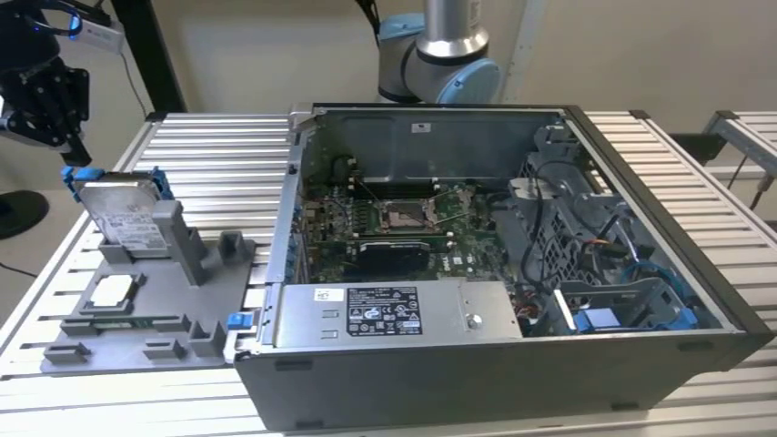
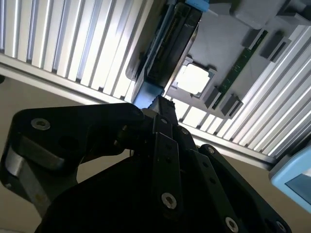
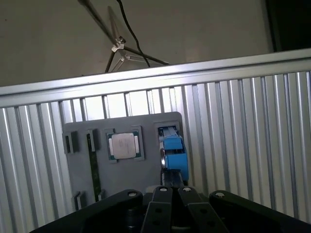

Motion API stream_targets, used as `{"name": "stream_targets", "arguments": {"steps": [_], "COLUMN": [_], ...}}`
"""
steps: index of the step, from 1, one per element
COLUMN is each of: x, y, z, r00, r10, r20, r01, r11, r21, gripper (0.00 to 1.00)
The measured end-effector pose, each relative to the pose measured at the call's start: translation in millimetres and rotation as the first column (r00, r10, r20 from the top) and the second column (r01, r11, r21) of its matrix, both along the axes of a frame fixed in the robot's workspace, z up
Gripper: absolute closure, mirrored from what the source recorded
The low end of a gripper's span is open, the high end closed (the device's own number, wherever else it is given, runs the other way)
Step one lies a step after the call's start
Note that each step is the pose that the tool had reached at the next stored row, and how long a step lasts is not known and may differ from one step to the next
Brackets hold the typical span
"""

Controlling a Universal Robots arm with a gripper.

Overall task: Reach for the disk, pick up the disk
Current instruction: 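Pick up the disk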

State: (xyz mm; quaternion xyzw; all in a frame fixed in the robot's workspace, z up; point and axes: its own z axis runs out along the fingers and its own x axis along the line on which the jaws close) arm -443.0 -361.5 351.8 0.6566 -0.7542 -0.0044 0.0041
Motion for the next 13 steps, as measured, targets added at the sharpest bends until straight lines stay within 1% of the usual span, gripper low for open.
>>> {"name": "stream_targets", "arguments": {"steps": [1, 13], "x": [0.0, -0.1], "y": [0.0, 0.0], "z": [0.0, -0.1], "r00": [1.0, 1.0], "r10": [0.0, 0.0], "r20": [0.0, 0.0001], "r01": [0.0, 0.0], "r11": [1.0, 1.0], "r21": [0.0, 0.0001], "gripper": [0.0, 0.0]}}
